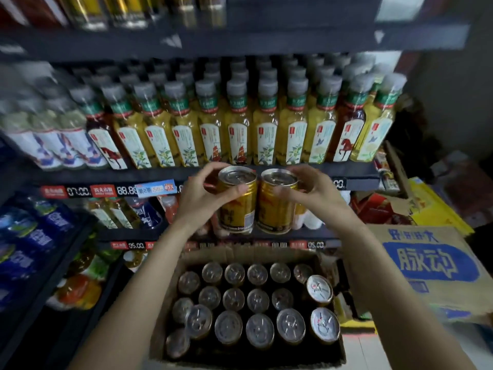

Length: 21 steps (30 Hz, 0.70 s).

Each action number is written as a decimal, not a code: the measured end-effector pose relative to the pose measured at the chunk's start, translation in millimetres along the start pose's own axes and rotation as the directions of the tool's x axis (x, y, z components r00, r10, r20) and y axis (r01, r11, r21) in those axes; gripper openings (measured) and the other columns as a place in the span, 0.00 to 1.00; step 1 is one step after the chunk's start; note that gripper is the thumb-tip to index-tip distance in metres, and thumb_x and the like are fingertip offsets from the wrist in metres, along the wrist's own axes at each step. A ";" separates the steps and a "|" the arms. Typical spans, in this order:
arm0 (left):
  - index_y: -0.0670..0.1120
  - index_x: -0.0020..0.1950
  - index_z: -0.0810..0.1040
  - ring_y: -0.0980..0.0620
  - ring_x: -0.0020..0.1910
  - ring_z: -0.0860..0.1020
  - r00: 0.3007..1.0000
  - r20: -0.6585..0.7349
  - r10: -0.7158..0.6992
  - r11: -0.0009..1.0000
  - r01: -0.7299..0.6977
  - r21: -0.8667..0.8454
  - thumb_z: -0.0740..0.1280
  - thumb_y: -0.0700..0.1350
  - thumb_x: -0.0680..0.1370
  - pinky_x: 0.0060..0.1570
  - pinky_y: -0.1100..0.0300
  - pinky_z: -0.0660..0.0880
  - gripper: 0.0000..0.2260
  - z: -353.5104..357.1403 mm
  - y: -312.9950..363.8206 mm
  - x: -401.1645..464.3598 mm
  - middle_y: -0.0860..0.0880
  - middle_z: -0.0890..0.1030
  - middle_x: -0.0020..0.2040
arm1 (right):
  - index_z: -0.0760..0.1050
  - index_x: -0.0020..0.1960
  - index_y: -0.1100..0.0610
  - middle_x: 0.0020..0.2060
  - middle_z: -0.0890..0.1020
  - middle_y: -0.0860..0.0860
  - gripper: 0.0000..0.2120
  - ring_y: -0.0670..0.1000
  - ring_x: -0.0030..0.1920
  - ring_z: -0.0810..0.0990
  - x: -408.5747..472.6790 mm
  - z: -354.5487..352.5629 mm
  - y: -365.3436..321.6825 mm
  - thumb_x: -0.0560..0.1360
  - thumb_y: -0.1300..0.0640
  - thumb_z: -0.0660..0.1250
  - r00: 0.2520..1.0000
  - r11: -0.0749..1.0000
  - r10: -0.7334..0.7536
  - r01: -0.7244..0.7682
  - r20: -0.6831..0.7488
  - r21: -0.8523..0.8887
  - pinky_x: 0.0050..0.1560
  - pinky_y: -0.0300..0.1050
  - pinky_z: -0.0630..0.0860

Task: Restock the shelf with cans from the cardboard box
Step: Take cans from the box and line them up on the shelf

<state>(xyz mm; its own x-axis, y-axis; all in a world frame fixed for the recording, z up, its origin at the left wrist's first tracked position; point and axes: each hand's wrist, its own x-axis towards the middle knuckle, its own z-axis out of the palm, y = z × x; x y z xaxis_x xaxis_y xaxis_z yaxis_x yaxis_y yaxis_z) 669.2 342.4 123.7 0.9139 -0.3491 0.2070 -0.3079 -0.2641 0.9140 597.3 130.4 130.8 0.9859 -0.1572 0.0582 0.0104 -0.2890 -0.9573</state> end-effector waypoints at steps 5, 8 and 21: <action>0.57 0.43 0.72 0.66 0.41 0.75 0.944 -0.158 0.288 0.952 -0.265 0.153 0.69 0.65 0.60 0.41 0.69 0.71 0.18 -40.6 71.4 40.0 0.59 0.78 0.42 | 0.78 0.53 0.50 0.50 0.82 0.49 0.20 0.46 0.52 0.80 33.9 -19.5 -83.4 0.62 0.46 0.71 0.980 0.980 -0.189 0.185 0.057 0.067 0.50 0.37 0.76; 0.56 0.42 0.71 0.61 0.41 0.76 0.881 -0.250 0.402 0.905 -0.341 0.256 0.69 0.68 0.60 0.41 0.60 0.73 0.20 -60.2 105.9 63.1 0.58 0.78 0.41 | 0.77 0.54 0.49 0.48 0.83 0.48 0.16 0.43 0.48 0.81 54.0 -28.4 -127.3 0.67 0.48 0.73 0.951 0.954 -0.301 0.300 0.069 0.018 0.45 0.34 0.76; 0.50 0.48 0.71 0.56 0.44 0.74 0.629 -0.492 0.601 0.760 -0.261 0.595 0.68 0.68 0.65 0.34 0.64 0.65 0.25 -73.5 178.3 179.2 0.56 0.75 0.45 | 0.74 0.61 0.56 0.53 0.81 0.52 0.18 0.48 0.51 0.79 184.3 -49.3 -215.9 0.72 0.55 0.70 0.831 0.853 -0.522 0.513 -0.192 -0.099 0.45 0.36 0.74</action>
<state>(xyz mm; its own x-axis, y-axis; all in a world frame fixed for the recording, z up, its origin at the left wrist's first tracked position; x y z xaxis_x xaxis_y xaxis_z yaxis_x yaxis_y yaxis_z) 797.5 298.9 349.4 0.5203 0.0642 0.8516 -0.6295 -0.6450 0.4333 768.6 117.3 362.1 0.7818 -0.1607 0.6024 0.4978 -0.4209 -0.7583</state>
